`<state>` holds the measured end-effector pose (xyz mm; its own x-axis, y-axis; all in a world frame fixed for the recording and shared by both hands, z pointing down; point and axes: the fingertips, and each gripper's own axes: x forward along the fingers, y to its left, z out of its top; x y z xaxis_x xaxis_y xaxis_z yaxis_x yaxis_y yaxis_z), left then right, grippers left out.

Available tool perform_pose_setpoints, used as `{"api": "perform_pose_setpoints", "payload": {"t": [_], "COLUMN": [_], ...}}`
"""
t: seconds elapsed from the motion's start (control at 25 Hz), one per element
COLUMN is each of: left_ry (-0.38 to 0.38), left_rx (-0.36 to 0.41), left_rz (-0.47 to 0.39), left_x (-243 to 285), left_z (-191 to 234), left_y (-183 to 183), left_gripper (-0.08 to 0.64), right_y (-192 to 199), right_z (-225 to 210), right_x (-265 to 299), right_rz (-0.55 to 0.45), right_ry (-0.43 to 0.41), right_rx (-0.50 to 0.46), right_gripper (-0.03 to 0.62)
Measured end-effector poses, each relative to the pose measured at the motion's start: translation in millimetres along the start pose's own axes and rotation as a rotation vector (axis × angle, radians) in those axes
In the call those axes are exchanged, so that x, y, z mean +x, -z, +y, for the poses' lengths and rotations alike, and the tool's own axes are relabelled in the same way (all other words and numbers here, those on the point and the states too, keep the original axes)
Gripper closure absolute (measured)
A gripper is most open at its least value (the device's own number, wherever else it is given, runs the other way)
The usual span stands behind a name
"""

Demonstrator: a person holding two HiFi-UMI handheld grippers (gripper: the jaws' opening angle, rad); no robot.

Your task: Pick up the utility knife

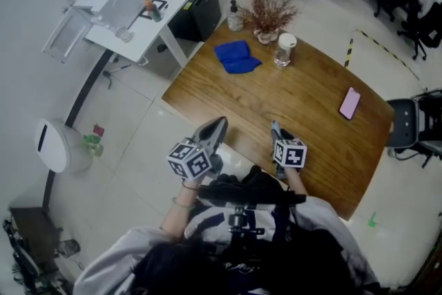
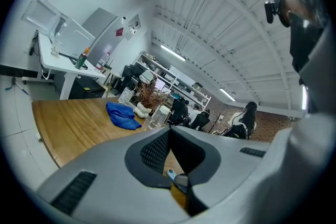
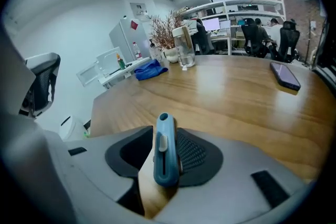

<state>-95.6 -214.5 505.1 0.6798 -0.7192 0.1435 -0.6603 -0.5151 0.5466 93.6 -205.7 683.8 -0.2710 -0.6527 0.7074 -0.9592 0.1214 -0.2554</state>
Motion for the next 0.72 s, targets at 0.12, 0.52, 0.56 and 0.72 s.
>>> {"api": "perform_pose_setpoints", "payload": {"t": [0.12, 0.52, 0.56, 0.72], "left_ry": [0.002, 0.06, 0.065, 0.08], "left_rx": [-0.005, -0.009, -0.009, -0.009], "left_rz": [0.002, 0.039, 0.042, 0.049], "left_x": [-0.4, 7.4, 7.5, 7.3], "left_z": [1.7, -10.3, -11.3, -15.0], "left_y": [0.8, 9.9, 10.4, 11.2], "left_gripper": [0.555, 0.555, 0.555, 0.555], "right_y": [-23.0, -82.1, -84.6, -89.3], "right_z": [3.1, 28.1, 32.0, 40.8], "right_x": [-17.2, -110.0, -118.5, -147.8], "right_rz": [-0.083, -0.333, -0.35, -0.41], "right_ry": [-0.013, -0.136, -0.145, -0.151], "right_rx": [0.057, 0.19, 0.199, 0.231], "right_gripper": [0.442, 0.443, 0.443, 0.465]}}
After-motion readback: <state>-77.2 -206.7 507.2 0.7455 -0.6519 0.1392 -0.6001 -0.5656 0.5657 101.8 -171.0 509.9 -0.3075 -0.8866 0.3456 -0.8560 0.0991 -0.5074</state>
